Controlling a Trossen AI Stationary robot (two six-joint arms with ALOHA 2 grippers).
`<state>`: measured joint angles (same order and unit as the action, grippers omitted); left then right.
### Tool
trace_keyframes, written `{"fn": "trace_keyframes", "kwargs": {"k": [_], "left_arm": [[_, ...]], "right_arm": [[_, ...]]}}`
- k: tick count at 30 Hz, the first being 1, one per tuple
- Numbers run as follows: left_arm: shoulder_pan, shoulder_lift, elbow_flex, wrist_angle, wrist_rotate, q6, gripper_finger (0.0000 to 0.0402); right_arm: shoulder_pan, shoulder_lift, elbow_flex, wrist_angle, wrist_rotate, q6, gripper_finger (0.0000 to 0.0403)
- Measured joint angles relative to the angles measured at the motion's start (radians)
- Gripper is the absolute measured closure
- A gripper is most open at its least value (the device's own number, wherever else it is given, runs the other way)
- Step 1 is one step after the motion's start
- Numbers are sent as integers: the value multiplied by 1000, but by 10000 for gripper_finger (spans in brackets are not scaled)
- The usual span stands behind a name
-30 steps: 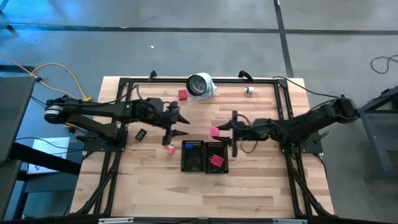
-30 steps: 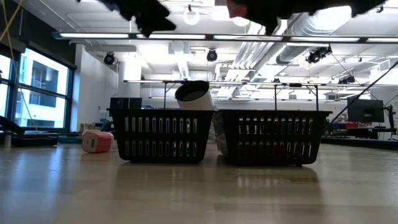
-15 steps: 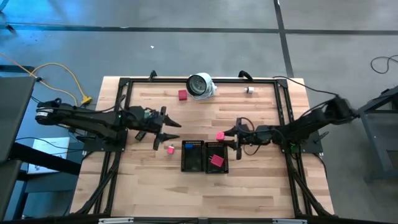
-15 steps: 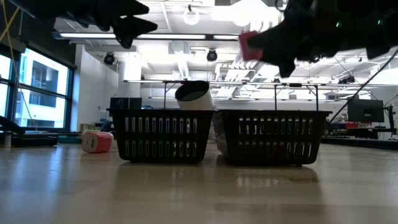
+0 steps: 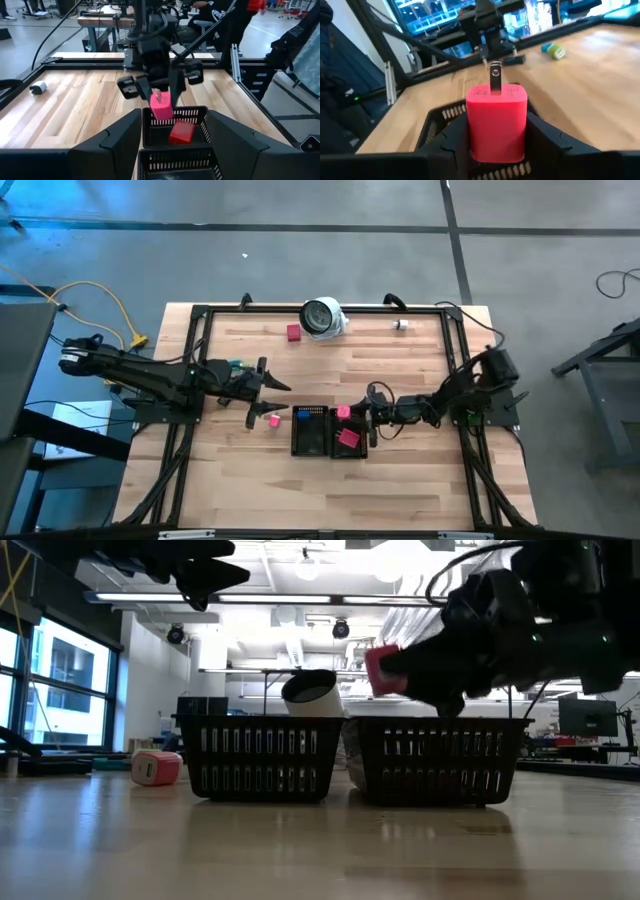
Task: Pick & Place Office items
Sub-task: Put the pink charger adapter into the right black bin
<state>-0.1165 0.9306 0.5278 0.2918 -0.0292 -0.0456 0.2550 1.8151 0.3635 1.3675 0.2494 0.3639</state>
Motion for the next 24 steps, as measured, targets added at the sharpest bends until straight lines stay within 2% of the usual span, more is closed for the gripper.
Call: {"fn": "trace_keyframes", "kwargs": {"k": [10, 15, 24], "left_arm": [[0, 11, 0, 4, 0, -4, 184], [0, 57, -1, 8, 0, -23, 184], [5, 159, -1, 112, 1, -23, 184]], "right_arm": [[28, 74, 0, 33, 59, 25, 264], [20, 74, 2, -18, 63, 25, 264], [20, 74, 28, -115, 73, 23, 264]]}}
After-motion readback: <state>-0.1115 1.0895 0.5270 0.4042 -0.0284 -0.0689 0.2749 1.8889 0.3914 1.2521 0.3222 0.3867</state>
